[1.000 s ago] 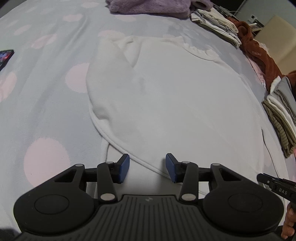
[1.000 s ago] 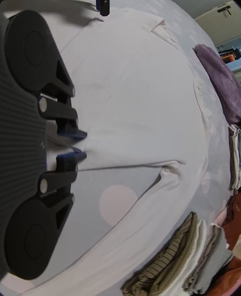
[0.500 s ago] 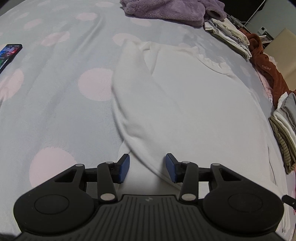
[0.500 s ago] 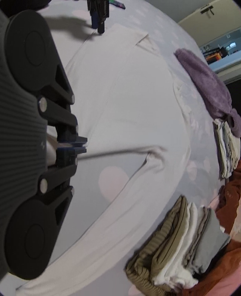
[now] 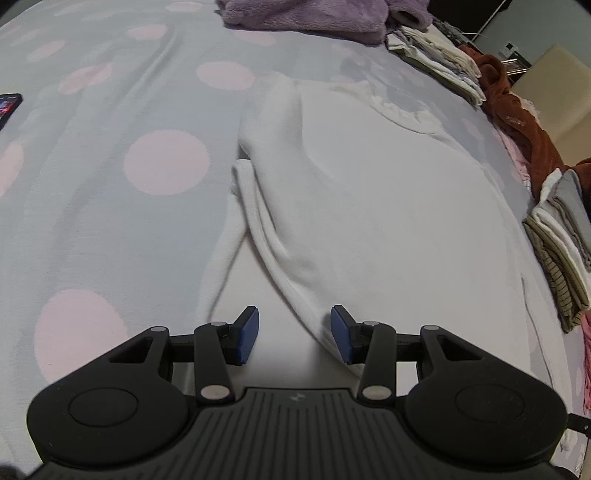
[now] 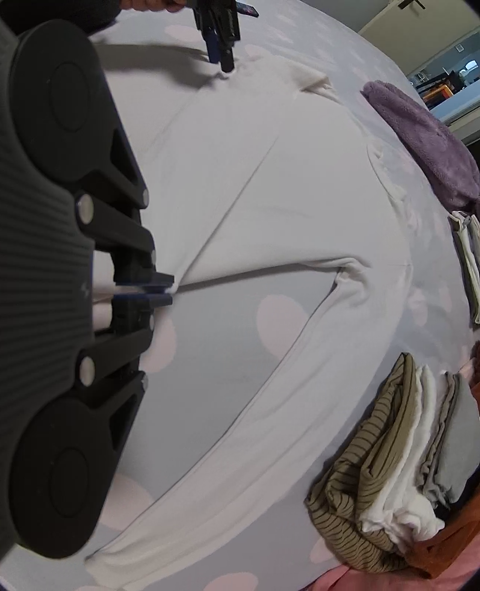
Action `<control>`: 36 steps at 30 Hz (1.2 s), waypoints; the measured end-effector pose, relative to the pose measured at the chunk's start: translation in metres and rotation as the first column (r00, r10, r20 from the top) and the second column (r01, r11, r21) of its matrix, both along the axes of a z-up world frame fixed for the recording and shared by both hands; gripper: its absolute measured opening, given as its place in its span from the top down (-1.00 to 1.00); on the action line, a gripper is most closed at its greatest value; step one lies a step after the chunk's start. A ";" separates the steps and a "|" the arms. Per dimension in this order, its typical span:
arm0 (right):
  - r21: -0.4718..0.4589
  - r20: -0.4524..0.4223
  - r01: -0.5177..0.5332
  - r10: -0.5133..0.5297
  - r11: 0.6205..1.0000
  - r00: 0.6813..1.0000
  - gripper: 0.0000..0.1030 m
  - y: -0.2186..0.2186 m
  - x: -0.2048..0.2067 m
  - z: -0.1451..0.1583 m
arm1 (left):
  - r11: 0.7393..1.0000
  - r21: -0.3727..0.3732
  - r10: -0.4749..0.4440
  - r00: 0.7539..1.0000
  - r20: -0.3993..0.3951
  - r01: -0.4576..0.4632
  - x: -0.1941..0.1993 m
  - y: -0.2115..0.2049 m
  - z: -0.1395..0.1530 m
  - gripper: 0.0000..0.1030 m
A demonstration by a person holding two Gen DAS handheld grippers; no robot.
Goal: Fold clothes
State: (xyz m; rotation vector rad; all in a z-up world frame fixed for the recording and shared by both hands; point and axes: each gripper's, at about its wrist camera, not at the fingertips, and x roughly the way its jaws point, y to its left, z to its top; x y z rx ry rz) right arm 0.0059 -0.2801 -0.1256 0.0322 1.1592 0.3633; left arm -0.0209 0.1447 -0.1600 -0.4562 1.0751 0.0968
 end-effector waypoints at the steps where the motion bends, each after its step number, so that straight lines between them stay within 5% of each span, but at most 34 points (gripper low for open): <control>1: 0.016 0.000 -0.001 0.001 1.000 1.000 0.93 -0.001 -0.003 0.004 | 1.000 0.000 0.003 1.000 0.007 -0.003 0.001 -0.001 0.000 0.22; 11: 0.040 0.035 -0.031 0.030 0.999 0.999 0.93 0.005 -0.009 0.021 | 0.980 0.069 0.177 0.979 0.105 -0.185 0.015 0.027 0.013 0.39; 14: 0.042 0.033 -0.026 0.024 0.999 0.999 0.93 0.002 -0.008 0.020 | 0.980 0.080 0.172 0.978 0.121 -0.182 0.020 0.030 0.010 0.92; 17: 0.042 0.028 -0.026 0.025 0.999 0.999 0.92 0.001 -0.008 0.020 | 0.984 0.075 0.155 0.984 0.087 -0.161 0.032 0.030 0.000 0.96; 27: 0.009 -0.069 -0.030 0.030 1.000 0.997 0.93 0.000 -0.011 -0.004 | 0.951 -0.039 0.302 0.897 0.323 -0.306 -0.013 0.054 0.045 1.00; 36: -0.035 -0.151 -0.045 0.039 0.998 0.988 0.93 0.001 -0.015 -0.026 | 0.962 0.004 0.271 0.951 0.149 -0.275 -0.010 0.058 0.018 1.00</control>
